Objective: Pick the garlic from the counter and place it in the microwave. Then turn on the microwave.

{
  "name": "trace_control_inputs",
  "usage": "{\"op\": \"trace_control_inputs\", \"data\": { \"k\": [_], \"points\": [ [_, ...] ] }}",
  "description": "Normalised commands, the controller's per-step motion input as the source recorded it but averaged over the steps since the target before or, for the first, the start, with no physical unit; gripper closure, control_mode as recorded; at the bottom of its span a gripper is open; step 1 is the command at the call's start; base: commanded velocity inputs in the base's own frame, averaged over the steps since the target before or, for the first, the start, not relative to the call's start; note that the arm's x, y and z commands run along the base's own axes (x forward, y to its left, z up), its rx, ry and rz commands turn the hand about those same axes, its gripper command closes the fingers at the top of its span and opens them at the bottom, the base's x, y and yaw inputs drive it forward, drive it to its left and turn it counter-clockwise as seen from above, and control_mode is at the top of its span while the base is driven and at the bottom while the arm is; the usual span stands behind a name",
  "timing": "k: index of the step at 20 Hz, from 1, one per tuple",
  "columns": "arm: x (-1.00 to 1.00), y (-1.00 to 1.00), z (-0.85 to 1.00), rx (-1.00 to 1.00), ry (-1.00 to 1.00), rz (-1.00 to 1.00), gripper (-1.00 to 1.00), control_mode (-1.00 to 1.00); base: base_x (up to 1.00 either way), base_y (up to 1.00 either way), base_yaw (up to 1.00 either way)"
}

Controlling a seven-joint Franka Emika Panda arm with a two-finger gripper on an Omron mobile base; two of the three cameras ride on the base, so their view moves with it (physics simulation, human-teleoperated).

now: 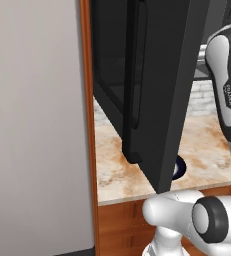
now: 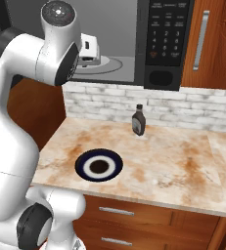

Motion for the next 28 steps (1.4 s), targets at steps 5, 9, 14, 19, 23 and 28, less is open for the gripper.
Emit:
{"op": "trace_control_inputs", "data": {
  "k": [5, 9, 14, 19, 23, 28],
  "points": [
    [-0.31, -0.06, 0.03, 0.00, 0.00, 0.00, -1.00, -1.00, 0.00, 0.00, 0.00],
    [-0.31, -0.05, 0.02, 0.00, 0.00, 0.00, -1.00, -1.00, 0.00, 0.00, 0.00],
    [-0.34, -0.04, 0.02, 0.00, 0.00, 0.00, -1.00, -1.00, 0.00, 0.00, 0.00],
    [-0.33, -0.04, 0.01, 0.00, 0.00, 0.00, -1.00, -1.00, 0.00, 0.00, 0.00],
    [-0.33, -0.05, 0.03, 0.00, 0.00, 0.00, -1.00, -1.00, 0.00, 0.00, 0.00],
    [-0.36, -0.07, 0.01, 0.00, 0.00, 0.00, -1.00, -1.00, 0.00, 0.00, 0.00]
  ]
}}
